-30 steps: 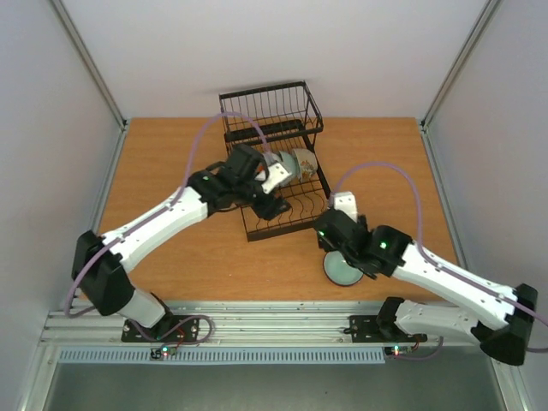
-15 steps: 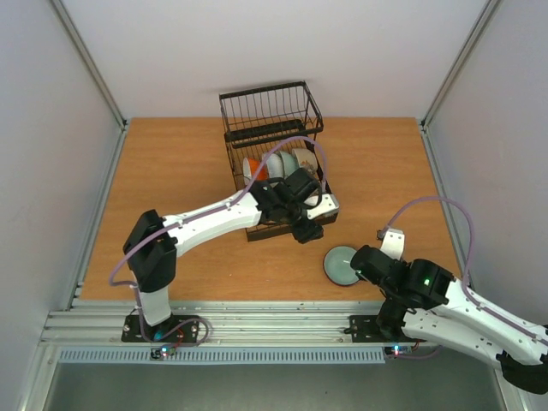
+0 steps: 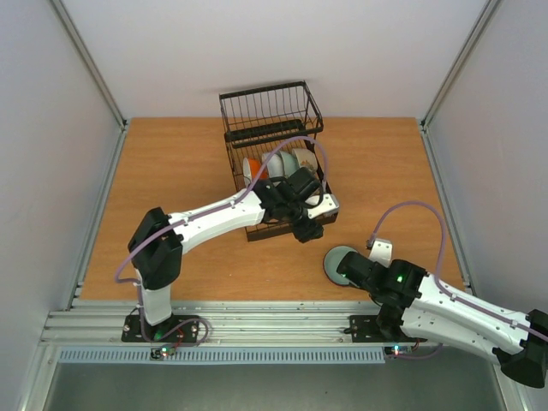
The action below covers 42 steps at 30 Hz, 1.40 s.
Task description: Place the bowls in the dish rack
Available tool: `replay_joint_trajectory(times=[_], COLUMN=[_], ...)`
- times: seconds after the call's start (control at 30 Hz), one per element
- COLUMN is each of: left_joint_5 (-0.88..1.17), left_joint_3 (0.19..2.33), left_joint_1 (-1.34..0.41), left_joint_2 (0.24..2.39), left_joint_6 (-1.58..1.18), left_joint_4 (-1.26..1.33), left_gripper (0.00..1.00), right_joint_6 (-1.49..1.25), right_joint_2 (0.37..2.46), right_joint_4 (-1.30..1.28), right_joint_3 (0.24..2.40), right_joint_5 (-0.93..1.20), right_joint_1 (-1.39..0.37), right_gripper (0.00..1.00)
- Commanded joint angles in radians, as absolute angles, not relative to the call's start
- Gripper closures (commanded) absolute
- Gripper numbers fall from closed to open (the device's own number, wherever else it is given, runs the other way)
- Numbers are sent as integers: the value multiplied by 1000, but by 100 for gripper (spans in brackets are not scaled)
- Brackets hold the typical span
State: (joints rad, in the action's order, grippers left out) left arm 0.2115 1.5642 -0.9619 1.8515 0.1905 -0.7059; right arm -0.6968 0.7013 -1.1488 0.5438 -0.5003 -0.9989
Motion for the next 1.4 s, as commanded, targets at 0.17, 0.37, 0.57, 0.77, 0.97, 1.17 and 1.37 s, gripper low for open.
replay_joint_trajectory(times=[0.17, 0.37, 0.57, 0.77, 0.97, 1.17, 1.37], left_joint_5=[216, 211, 212, 240, 248, 259, 263], left_joint_3=[1590, 1578, 1574, 1569, 1596, 1609, 1609], left_joint_1=[-968, -969, -970, -971, -979, -1000, -1002], left_joint_2=[1896, 1893, 1894, 1909, 1954, 1991, 1993], left_joint_6=[172, 169, 169, 155, 132, 118, 115], left_joint_4=[-680, -673, -670, -660, -663, -665, -664], left_gripper=[37, 38, 37, 37, 37, 37, 37], right_joint_6=[-744, -738, -742, -753, -756, -757, -753], right_joint_2=[725, 745, 731, 719, 721, 748, 763], right_joint_4=[-1064, -1048, -1101, -1159, -1161, -1146, -1131], right_joint_3=[486, 487, 517, 544, 550, 543, 539], right_joint_5=[-482, -479, -497, -527, -541, -540, -540], right_joint_1=[-1006, -1006, -1008, -1017, -1031, -1038, -1045], right_gripper=[68, 82, 93, 92, 84, 87, 91])
